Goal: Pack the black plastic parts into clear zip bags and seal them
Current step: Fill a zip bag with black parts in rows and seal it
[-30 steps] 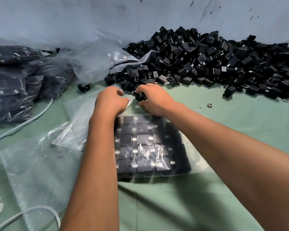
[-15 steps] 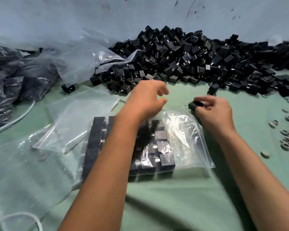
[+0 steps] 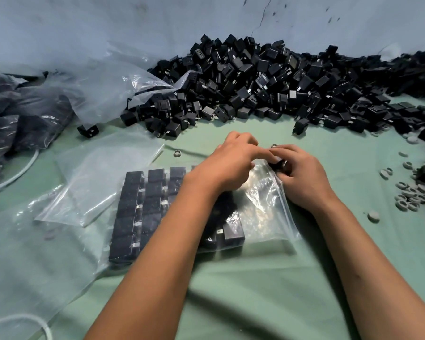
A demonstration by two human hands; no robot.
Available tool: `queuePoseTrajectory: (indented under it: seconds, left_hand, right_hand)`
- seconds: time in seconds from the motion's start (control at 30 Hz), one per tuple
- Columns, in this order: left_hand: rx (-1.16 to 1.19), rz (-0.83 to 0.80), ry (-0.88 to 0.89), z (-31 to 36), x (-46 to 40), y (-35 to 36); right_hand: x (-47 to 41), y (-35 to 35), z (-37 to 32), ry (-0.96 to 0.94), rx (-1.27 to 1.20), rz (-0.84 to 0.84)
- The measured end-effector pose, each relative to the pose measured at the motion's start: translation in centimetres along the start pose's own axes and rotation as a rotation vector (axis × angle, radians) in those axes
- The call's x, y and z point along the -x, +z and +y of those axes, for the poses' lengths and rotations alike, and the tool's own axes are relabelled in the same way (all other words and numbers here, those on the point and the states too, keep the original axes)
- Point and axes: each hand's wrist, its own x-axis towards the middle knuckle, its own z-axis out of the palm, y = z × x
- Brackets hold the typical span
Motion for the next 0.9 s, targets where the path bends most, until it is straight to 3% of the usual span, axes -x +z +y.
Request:
queuePoseTrajectory:
  seconds: [0.17, 0.3, 0.47, 0.77, 0.9]
  left_hand:
    - [-0.014, 0.007, -0.022, -0.8, 0.2, -0.7]
    - [0.036, -0.014, -0.024, -0.5, 0.2, -0.8]
    - [-0.02, -0.064, -0.052, 0.9, 0.1, 0.2]
    - [-0.053, 0.088, 0.07, 0.7, 0.5, -1.7]
    - [0.017, 0.139, 0.098, 0.3, 0.8, -2.9]
  right_hand:
    - [-0.2, -0.3, 0.6, 0.063, -0.12, 0.086]
    - [-0.6, -0.7, 1.0, 0.309, -0.493, 0.137]
    - [-0.6, -0.6, 1.0, 0.408, -0.835, 0.151]
    - [-0.2, -0.9, 0.5, 0.354, -1.086, -0.142]
    - [0.4, -1.0, 0.0, 0.212, -0.858, -0.466]
